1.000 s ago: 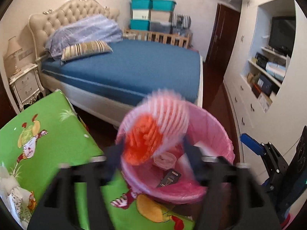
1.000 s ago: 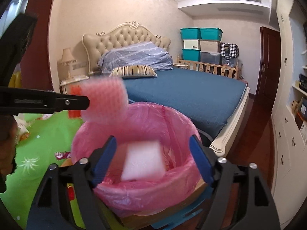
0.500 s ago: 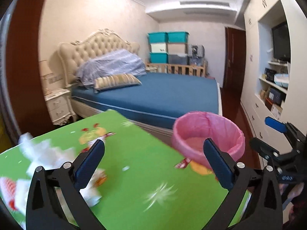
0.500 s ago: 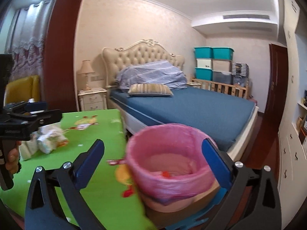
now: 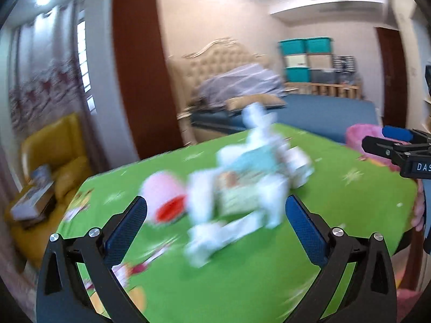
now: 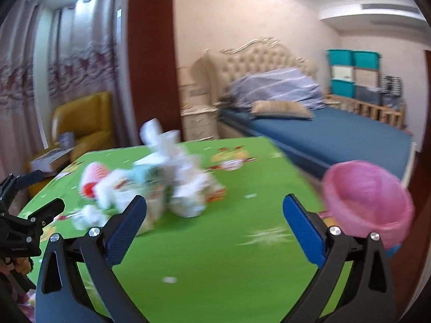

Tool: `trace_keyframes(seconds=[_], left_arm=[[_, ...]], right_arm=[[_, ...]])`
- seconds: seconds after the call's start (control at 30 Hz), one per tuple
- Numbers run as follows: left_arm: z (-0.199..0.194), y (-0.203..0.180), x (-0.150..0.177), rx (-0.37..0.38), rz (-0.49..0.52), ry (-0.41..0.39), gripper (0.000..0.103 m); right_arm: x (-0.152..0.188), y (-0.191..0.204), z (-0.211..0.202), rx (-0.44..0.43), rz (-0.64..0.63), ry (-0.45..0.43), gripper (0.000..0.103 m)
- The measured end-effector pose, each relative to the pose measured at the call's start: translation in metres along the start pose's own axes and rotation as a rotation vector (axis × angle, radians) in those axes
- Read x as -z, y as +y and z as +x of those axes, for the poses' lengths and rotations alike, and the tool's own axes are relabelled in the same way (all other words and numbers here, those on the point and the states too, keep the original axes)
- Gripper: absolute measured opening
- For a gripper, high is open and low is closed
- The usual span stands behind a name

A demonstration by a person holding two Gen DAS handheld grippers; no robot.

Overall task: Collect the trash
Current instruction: 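Grasp a white paper cup with the right tool while the left grasps a white tissue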

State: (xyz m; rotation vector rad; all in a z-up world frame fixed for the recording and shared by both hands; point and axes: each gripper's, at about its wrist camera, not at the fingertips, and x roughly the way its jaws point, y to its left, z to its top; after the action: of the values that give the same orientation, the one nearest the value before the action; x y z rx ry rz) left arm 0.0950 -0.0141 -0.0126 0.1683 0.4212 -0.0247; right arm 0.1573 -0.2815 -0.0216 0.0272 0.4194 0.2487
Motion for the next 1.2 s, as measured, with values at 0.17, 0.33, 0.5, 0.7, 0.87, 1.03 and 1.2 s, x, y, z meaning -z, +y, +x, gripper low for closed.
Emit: trace_keyframes(seconds=[0.17,0.33,0.5,0.7,0.87,1.03,1.2], left_arm=[[0.001,0.050,0.025,-0.083,-0.069,0.064,0.096],[-0.002,0.065,0.042,-0.113,-0.101,0.102,0.096],[0.003,0.078,0.049,-0.111,-0.168,0.130,0.096],[0.011,0.082,0.049,-0.096,-0.206,0.143,0.096],[0.021,0.071,0.050,-0.069,-0.199,0.183,0.096],[0.030,0.058,0.046,-0.035,-0.176,0.235,0.096],[0.040,0.048,0.035,0.006,-0.192,0.251,0.096]], right_arm=[[0.008,0.055,0.031,-0.067,-0.097,0.080,0.098],[0.013,0.088,0.048,-0.079,-0.156,0.133,0.098],[0.014,0.102,0.073,-0.076,-0.181,0.198,0.093],[0.016,0.113,0.095,-0.063,-0.211,0.233,0.076],[0.021,0.115,0.110,-0.080,-0.209,0.294,0.069],[0.022,0.109,0.122,-0.109,-0.157,0.342,0.038],[0.023,0.099,0.111,-0.129,-0.147,0.293,0.033]])
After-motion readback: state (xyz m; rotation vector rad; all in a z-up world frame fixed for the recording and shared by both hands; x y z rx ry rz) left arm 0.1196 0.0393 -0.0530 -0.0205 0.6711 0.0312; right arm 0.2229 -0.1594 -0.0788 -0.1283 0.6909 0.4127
